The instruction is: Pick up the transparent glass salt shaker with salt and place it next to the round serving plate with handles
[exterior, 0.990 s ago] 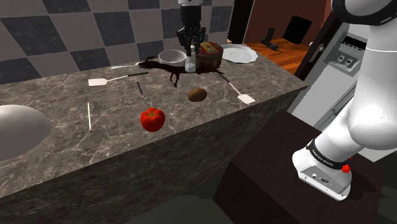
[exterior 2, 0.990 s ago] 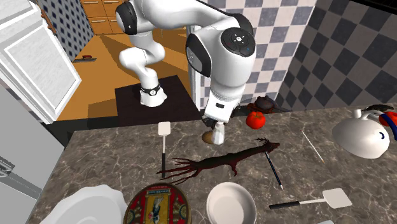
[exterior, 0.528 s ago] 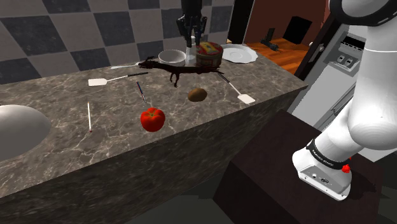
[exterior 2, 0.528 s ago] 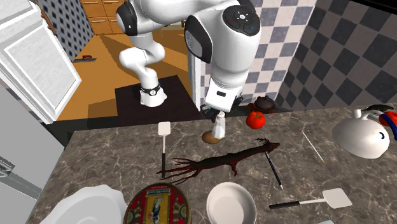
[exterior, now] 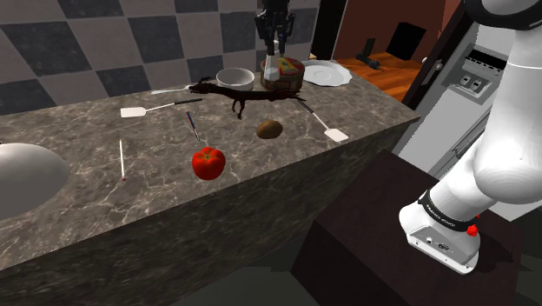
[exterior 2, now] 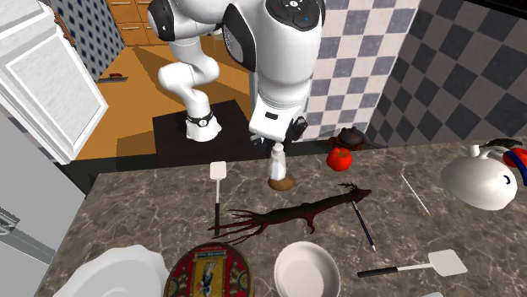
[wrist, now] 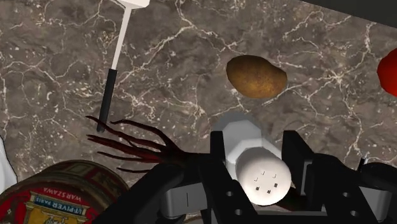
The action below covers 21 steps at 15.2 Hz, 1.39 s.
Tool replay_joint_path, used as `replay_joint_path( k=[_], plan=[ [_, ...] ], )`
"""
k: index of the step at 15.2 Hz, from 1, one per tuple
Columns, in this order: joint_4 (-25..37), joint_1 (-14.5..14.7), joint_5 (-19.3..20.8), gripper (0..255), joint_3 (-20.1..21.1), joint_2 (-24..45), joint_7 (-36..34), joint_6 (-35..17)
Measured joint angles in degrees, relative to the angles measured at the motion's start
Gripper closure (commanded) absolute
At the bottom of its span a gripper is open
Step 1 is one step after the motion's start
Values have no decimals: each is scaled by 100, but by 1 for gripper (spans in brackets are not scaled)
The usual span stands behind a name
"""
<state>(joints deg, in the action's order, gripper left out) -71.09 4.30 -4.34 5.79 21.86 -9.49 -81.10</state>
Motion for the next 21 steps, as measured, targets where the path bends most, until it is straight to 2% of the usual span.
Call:
replay_joint_path(
  k=[1,13,21],
  plan=[
    [-286,-69,-7,255,-28,-190,96,-87],
    [-1621,-1006,127,255,-590,-1170,1599,-329],
    [-1864,-1590,297,255,-1030,-1316,2627,-389]
  ],
)
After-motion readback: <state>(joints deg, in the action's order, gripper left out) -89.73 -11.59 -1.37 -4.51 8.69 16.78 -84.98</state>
